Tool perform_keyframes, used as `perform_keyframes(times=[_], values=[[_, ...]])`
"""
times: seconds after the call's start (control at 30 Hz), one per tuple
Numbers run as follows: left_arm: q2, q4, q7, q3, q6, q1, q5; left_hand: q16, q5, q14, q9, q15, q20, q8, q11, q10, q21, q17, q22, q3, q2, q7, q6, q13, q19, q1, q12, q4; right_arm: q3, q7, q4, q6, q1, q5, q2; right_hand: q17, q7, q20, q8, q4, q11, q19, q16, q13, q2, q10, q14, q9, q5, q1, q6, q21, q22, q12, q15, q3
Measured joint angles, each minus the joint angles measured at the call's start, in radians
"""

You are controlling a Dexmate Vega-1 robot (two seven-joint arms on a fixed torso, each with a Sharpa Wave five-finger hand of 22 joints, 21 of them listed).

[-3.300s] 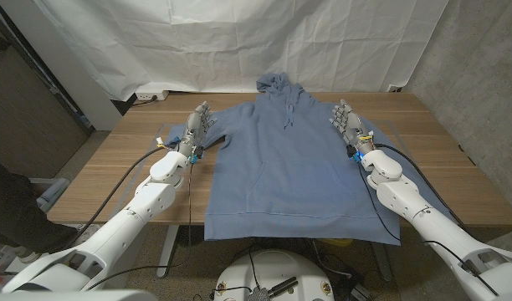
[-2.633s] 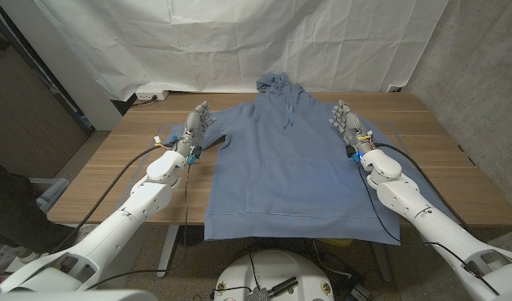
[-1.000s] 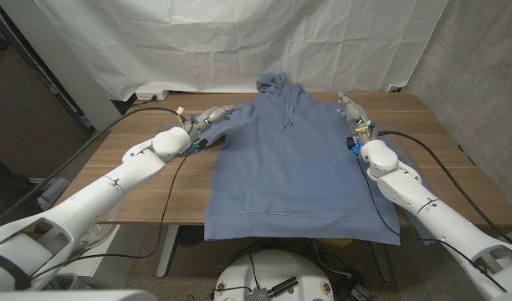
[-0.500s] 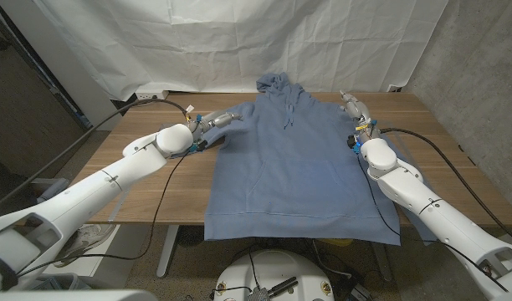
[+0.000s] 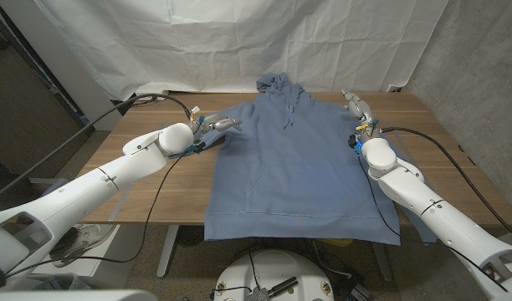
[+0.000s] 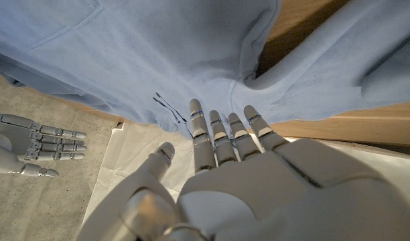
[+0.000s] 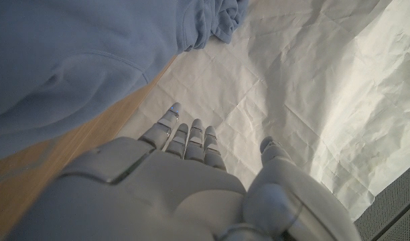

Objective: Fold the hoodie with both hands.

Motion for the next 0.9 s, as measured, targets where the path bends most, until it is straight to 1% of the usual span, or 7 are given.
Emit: perform_keyframes(times=[0.17, 0.4, 0.5, 0.63, 0.77, 0.87, 0.9], values=[[0.007, -0.016, -0.012, 0.008, 0.028, 0.0, 0.033, 0.0, 0.0, 0.011, 0.0, 0.0, 0.001, 0.0, -0.004, 0.006, -0.004, 0.0, 0.0, 0.0, 0.0, 0.013, 0.027, 0.0, 0.009, 0.0, 0.0, 0.0, 0.003, -0.035, -0.042, -0.063, -0.011, -0.022, -0.011, -0.001, 0.001, 0.0, 0.0, -0.001, 0.005, 0.0, 0.0, 0.0, -0.005, 0.005, 0.005, 0.0, 0.0, 0.005, 0.009, 0.0, 0.0, 0.0, 0.005, 0.001], [0.011, -0.031, -0.04, 0.038, 0.07, -0.015, 0.101, -0.006, 0.0, 0.013, 0.0, 0.003, 0.001, -0.012, -0.004, 0.017, -0.004, 0.0, 0.0, 0.003, 0.0, 0.011, 0.024, 0.003, 0.009, 0.0, 0.0, 0.003, 0.007, -0.095, -0.102, -0.168, -0.025, -0.053, -0.017, 0.001, 0.003, 0.0, 0.004, -0.005, 0.0, 0.014, 0.004, 0.0, -0.001, 0.021, 0.022, 0.0, 0.0, 0.009, 0.028, 0.0, 0.0, 0.0, 0.004, 0.005], [0.01, -0.033, -0.055, 0.054, 0.086, -0.026, 0.136, -0.006, 0.0, 0.016, 0.0, 0.005, 0.001, -0.022, -0.005, 0.017, -0.008, 0.0, 0.0, 0.004, 0.0, 0.007, 0.009, 0.005, 0.009, 0.0, -0.005, 0.004, 0.008, -0.135, -0.126, -0.241, -0.028, -0.07, -0.016, 0.001, 0.001, -0.001, 0.004, -0.006, 0.002, 0.024, 0.004, 0.0, 0.002, 0.029, 0.028, 0.0, 0.0, 0.012, 0.037, 0.0, 0.0, 0.0, 0.007, 0.006], [0.006, -0.033, -0.076, 0.075, 0.104, -0.04, 0.18, -0.013, 0.0, 0.016, 0.0, 0.005, 0.006, -0.038, -0.021, 0.001, -0.008, 0.0, 0.0, 0.004, 0.0, 0.001, -0.008, 0.005, 0.014, 0.0, -0.018, 0.004, 0.007, -0.165, -0.151, -0.308, -0.028, -0.083, -0.01, 0.0, 0.002, 0.002, 0.004, -0.014, 0.003, 0.041, 0.004, 0.0, 0.001, 0.039, 0.041, 0.0, -0.004, 0.02, 0.043, 0.006, 0.0, 0.001, 0.009, 0.014], [-0.002, -0.027, -0.108, 0.101, 0.121, -0.058, 0.236, -0.013, 0.0, 0.016, 0.0, 0.005, 0.006, -0.042, -0.016, -0.005, -0.011, 0.003, 0.0, 0.008, 0.0, 0.001, -0.019, 0.005, 0.015, 0.0, -0.026, 0.008, -0.004, -0.205, -0.178, -0.414, -0.015, -0.101, 0.004, -0.001, -0.001, 0.01, 0.004, -0.015, 0.002, 0.061, 0.004, 0.0, -0.003, 0.049, 0.052, 0.0, -0.007, 0.024, 0.046, 0.01, 0.0, 0.008, 0.009, 0.015], [-0.011, -0.015, -0.126, 0.12, 0.126, -0.073, 0.261, -0.014, 0.0, 0.016, 0.0, 0.005, 0.006, -0.049, -0.016, -0.005, -0.011, 0.003, 0.0, 0.008, 0.008, 0.001, -0.019, 0.005, 0.015, -0.008, -0.027, 0.008, -0.011, -0.205, -0.189, -0.414, -0.005, -0.101, 0.013, -0.001, 0.001, 0.014, 0.004, -0.024, 0.005, 0.064, 0.004, 0.0, -0.005, 0.052, 0.053, 0.0, -0.009, 0.026, 0.055, 0.014, 0.0, 0.008, 0.011, 0.012], [-0.014, -0.012, -0.132, 0.124, 0.128, -0.077, 0.271, -0.014, 0.0, 0.016, 0.0, 0.005, 0.006, -0.049, -0.016, -0.005, -0.011, 0.003, 0.0, 0.008, 0.008, 0.001, -0.019, 0.005, 0.015, -0.008, -0.027, 0.008, -0.017, -0.242, -0.195, -0.536, 0.003, -0.119, 0.02, -0.001, 0.001, 0.017, 0.004, -0.025, 0.005, 0.068, 0.004, 0.0, -0.008, 0.056, 0.06, 0.0, -0.009, 0.029, 0.055, 0.014, 0.0, 0.008, 0.01, 0.014]])
